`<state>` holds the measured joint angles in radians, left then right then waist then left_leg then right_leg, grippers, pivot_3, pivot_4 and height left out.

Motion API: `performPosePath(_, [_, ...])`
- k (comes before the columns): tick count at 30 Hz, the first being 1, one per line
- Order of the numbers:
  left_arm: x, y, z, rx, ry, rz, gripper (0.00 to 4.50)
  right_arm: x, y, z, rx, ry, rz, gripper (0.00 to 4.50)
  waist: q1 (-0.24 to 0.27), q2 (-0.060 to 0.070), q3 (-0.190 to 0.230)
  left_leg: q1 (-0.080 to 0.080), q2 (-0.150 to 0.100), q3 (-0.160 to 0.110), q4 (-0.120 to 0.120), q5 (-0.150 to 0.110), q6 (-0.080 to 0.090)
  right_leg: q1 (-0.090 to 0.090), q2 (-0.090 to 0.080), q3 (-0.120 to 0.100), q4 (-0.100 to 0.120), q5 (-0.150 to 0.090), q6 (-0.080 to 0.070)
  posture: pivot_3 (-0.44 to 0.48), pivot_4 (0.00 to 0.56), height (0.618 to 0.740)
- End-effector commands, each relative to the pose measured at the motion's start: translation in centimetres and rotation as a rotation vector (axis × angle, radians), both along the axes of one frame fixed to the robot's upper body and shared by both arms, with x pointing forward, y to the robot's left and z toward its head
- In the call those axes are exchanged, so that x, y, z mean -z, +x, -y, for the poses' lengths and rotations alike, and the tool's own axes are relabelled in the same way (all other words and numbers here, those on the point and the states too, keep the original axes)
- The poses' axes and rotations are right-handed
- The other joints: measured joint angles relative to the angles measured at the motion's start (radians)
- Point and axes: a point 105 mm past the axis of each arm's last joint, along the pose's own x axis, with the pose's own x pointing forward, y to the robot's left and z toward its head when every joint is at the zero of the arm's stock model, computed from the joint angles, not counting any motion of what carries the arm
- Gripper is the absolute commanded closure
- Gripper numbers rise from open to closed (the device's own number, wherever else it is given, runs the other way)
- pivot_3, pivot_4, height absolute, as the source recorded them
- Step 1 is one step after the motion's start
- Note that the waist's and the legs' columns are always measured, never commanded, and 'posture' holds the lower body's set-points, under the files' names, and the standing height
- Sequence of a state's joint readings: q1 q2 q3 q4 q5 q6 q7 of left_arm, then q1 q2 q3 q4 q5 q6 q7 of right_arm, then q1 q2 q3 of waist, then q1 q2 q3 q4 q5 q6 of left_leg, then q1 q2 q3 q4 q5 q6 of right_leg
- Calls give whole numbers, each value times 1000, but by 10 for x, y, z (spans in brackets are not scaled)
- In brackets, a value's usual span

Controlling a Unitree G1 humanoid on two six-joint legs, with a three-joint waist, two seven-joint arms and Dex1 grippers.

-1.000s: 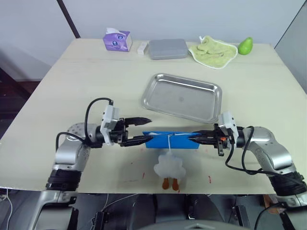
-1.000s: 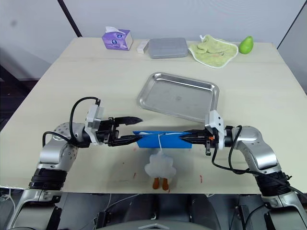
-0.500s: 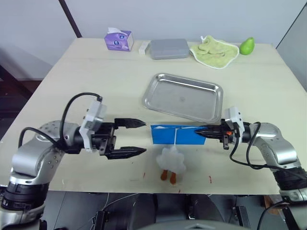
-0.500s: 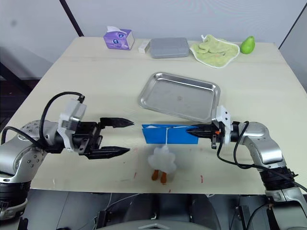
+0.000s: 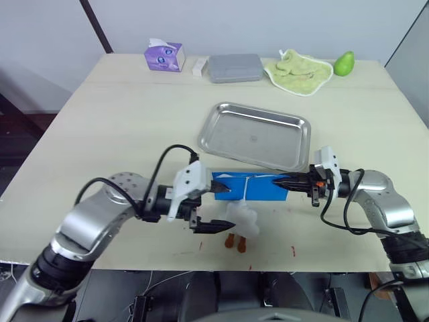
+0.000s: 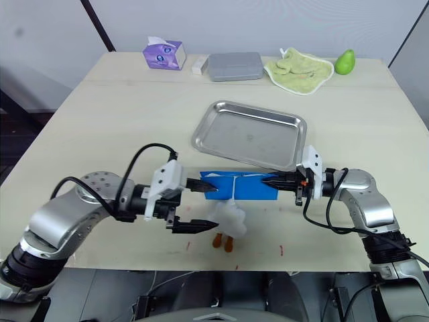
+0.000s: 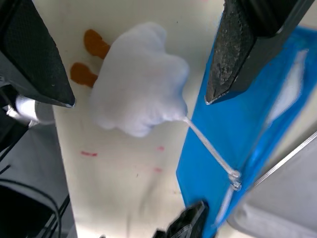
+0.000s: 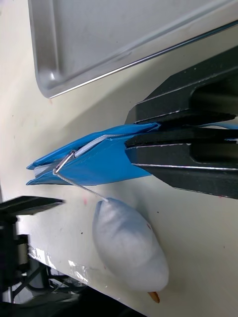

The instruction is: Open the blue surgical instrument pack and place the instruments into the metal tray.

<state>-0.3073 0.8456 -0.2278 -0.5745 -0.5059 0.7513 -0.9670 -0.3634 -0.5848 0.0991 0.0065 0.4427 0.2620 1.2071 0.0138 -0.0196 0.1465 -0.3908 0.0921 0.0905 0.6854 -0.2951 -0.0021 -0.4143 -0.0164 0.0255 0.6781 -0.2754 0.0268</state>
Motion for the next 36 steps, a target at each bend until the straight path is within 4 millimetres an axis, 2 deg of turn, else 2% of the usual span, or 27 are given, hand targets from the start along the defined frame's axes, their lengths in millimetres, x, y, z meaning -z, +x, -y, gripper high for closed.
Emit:
performPosePath(1, [7,-1,10,-10,28,28,46,-7,-4,0,-5,3,26,4500,-1,0,0,0,0,0,0,0,0,0,0,0,0,0,0,0,150,740])
performPosePath(6, [25,4,16,-26,77,32,46,-8,-6,0,-9,3,19,4500,-1,0,0,0,0,0,0,0,0,0,0,0,0,0,0,0,150,740])
performPosePath(7, [27,3,18,-24,78,29,431,-8,-6,0,-12,2,18,4500,-1,0,0,0,0,0,0,0,0,0,0,0,0,0,0,0,150,740])
performPosePath(9, [29,2,19,-11,87,26,837,-9,-6,0,-14,2,17,4500,-1,0,0,0,0,0,0,0,0,0,0,0,0,0,0,0,150,740])
performPosePath(16, [31,6,12,-4,83,43,3724,-9,-5,1,-11,1,18,4500,-1,0,0,1,0,0,0,0,0,0,0,0,0,0,0,0,150,740])
performPosePath(18, [27,8,9,-1,61,51,4393,-9,-5,1,-10,1,18,4500,-1,0,0,1,0,0,0,0,0,0,0,0,0,0,0,0,150,740])
performPosePath(22, [5,9,3,51,-45,94,4393,-8,-4,2,-8,5,21,4500,0,0,0,0,0,0,0,0,0,0,0,0,0,0,0,0,150,740])
performPosePath(24, [-9,3,3,115,-115,102,4393,-8,-4,2,-8,5,23,4500,0,0,0,0,0,0,0,0,0,0,0,0,0,0,0,0,150,740])
performPosePath(29, [-37,1,-5,151,-243,51,4393,-6,-2,3,-6,2,26,4500,-1,0,0,0,0,0,0,0,0,0,0,0,0,0,0,0,150,740])
performPosePath(36, [-67,15,-26,71,-339,10,4393,-4,-1,4,-2,2,28,4500,-1,0,0,0,0,0,1,0,0,0,0,-1,0,0,0,0,150,740])
